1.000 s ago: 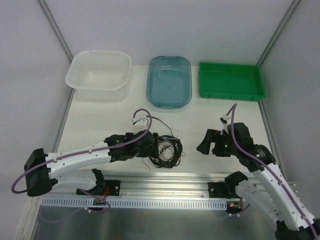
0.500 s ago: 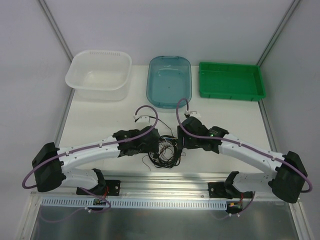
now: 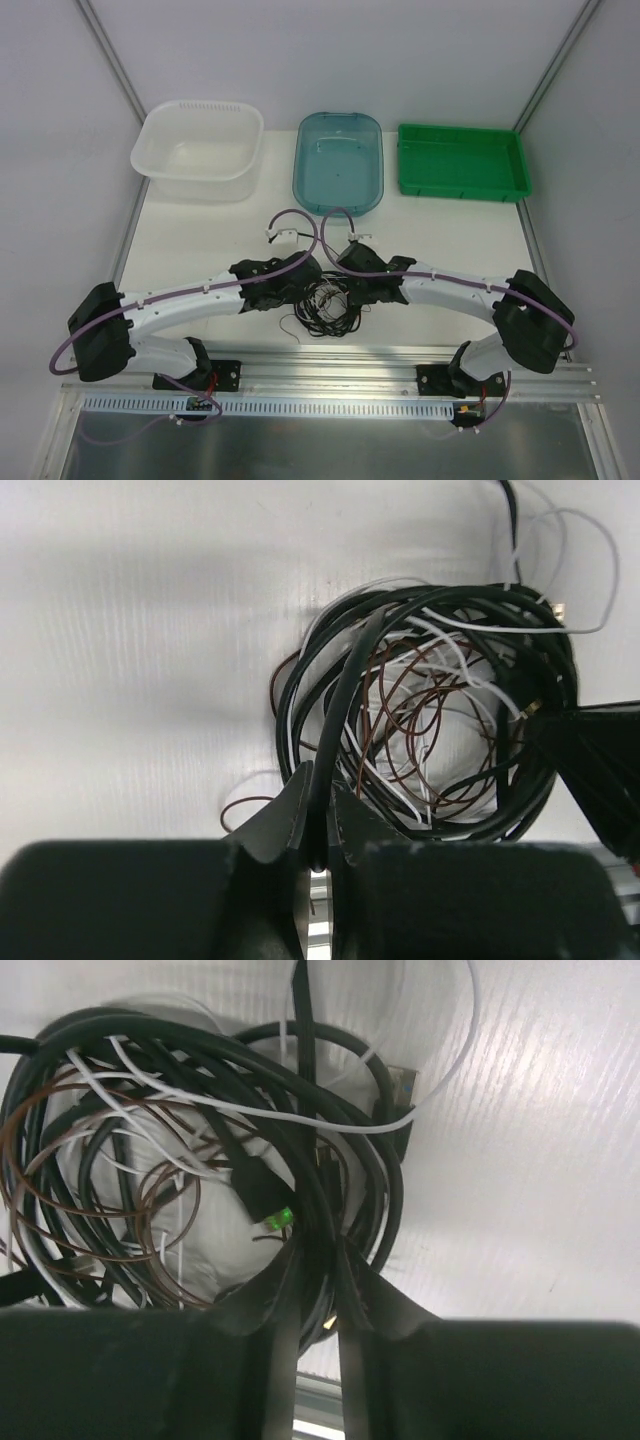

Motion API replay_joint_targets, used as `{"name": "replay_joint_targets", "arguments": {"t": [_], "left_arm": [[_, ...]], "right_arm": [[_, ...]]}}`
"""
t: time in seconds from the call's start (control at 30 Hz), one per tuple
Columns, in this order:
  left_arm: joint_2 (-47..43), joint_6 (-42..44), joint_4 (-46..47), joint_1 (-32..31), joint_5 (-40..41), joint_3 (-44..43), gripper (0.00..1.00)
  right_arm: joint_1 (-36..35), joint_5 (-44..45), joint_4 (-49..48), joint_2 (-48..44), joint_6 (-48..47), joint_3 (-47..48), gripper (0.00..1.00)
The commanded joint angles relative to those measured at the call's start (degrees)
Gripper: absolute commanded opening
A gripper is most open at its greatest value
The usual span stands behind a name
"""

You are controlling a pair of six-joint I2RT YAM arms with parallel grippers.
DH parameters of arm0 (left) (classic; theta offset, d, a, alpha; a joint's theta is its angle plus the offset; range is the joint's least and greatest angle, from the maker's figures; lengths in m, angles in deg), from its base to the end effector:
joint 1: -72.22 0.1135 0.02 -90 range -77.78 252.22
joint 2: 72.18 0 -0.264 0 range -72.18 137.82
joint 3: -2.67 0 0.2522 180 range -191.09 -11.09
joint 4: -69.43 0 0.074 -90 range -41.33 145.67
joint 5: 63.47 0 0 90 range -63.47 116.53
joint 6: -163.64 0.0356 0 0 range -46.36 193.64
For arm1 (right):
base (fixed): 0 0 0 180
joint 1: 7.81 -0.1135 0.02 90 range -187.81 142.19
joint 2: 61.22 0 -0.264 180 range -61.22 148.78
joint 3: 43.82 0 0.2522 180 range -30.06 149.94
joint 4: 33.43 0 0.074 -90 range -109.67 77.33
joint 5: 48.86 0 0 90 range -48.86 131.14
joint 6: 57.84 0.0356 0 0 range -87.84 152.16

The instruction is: Untangle the cables

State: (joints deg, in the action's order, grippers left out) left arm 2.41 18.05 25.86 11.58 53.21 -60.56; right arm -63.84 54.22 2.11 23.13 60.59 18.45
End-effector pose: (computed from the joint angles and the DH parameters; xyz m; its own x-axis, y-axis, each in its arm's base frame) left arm 0.1404 -0.2169 0.2317 -0.7649 -0.1438 -0.6279 0.0375 0.9631 -0.2664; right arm 0.1664 0.2326 0.1896 -0.7673 -0.3089 -0.5619 -0.4262 0.9005 0.0869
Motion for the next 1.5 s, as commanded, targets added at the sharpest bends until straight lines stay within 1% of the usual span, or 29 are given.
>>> {"name": "replay_joint_targets", "arguments": {"t": [0.0,0.07,0.1,0.2,0.23,0.3,0.37,0.47,0.53,0.6,0.63,0.7,0.8,0.83,0.87,0.9,0.97,1.0,1.03,1.1,1.13,1.2,1.27,1.3,1.33,1.4,1.47], "left_arm": [[-8.8,-0.2,-0.4,0.9,3.9,1.7,0.0],[-12.4,0.7,-0.9,1.5,4.5,2.2,0.0],[-16.0,1.0,-1.2,1.9,5.0,2.2,0.0],[-22.4,3.1,-3.7,4.9,5.6,1.2,0.0],[-23.8,4.4,-5.4,5.9,5.8,-0.1,0.0],[-26.8,6.4,-6.9,8.3,6.4,-1.9,0.0],[-28.2,9.1,-9.4,10.7,7.5,-5.4,0.0],[-30.5,12.5,-11.2,12.5,9.2,-10.8,0.0],[-31.0,15.2,-11.9,12.9,10.4,-14.7,0.0],[-31.3,17.4,-13.3,13.2,12.3,-17.3,0.0],[-31.4,18.0,-14.0,13.2,13.0,-19.6,0.0],[-31.7,18.8,-15.6,13.2,14.6,-21.7,0.0],[-32.5,20.3,-17.0,13.2,15.8,-25.3,0.0],[-32.7,20.3,-17.9,13.2,15.9,-25.8,0.0],[-33.1,20.3,-18.1,13.2,16.0,-26.0,0.0],[-33.5,20.4,-18.3,13.2,14.9,-25.9,0.0],[-33.8,20.5,-18.7,13.2,13.9,-25.4,0.0],[-33.8,20.5,-19.0,13.2,12.4,-24.5,0.0],[-33.7,20.4,-19.3,13.2,11.7,-23.7,0.0],[-33.5,19.4,-19.7,13.2,10.1,-20.3,0.0],[-33.5,18.6,-19.9,13.2,8.7,-18.8,0.0],[-33.5,15.6,-20.1,13.2,7.0,-14.0,0.0],[-33.4,13.6,-20.1,13.2,3.7,-10.9,0.0],[-33.3,12.4,-20.1,13.2,2.4,-8.2,0.0],[-33.2,11.9,-20.1,13.2,1.5,-7.0,0.0],[-34.1,10.6,-20.5,13.2,0.2,-4.2,0.0],[-35.3,10.1,-20.6,13.2,1.1,-2.7,0.0]], "right_arm": [[-0.1,2.4,0.5,-2.8,0.8,-1.0,0.08],[-0.1,5.3,3.4,-5.1,-0.6,-1.0,0.03],[0.1,6.3,4.6,-6.2,-1.2,-1.0,0.01],[1.3,10.0,8.8,-11.9,-2.7,-1.9,0.01],[2.8,10.7,10.1,-15.7,-2.8,-2.7,0.01],[4.9,10.7,11.0,-19.6,-3.3,-5.4,0.01],[8.6,10.0,12.4,-25.1,-3.8,-7.2,0.01],[14.3,8.7,15.5,-30.7,-5.0,-9.7,0.01],[18.7,7.1,17.5,-33.4,-5.7,-11.1,0.01],[21.0,6.3,18.6,-36.4,-5.8,-11.8,0.01],[23.0,5.7,19.6,-37.3,-5.8,-12.2,0.02],[24.6,5.2,20.7,-38.5,-5.5,-12.3,0.04],[26.3,3.8,22.2,-38.2,-5.4,-11.7,0.15],[26.4,3.9,22.9,-37.9,-5.4,-10.9,0.25],[26.3,3.8,23.1,-37.9,-5.8,-10.5,0.3],[26.3,3.3,23.1,-38.1,-6.3,-10.1,0.41],[26.3,1.8,23.4,-39.2,-8.0,-8.2,0.54],[26.2,1.1,23.8,-39.6,-8.8,-7.1,0.64],[26.1,-0.5,24.1,-40.0,-9.9,-6.2,0.68],[25.4,-2.0,24.6,-40.3,-11.9,-2.9,0.74],[24.4,-3.9,24.5,-40.2,-12.7,-2.1,0.75],[22.0,-6.2,22.5,-40.3,-14.4,-0.4,0.76],[19.8,-9.6,20.4,-39.6,-15.2,-0.1,0.76],[18.5,-10.5,17.8,-38.9,-15.5,-0.1,0.76],[15.8,-11.5,16.7,-38.1,-16.3,-0.1,0.76],[13.1,-11.5,14.1,-34.5,-17.2,0.1,0.76],[10.2,-11.1,12.6,-31.5,-19.2,0.3,0.76]]}}
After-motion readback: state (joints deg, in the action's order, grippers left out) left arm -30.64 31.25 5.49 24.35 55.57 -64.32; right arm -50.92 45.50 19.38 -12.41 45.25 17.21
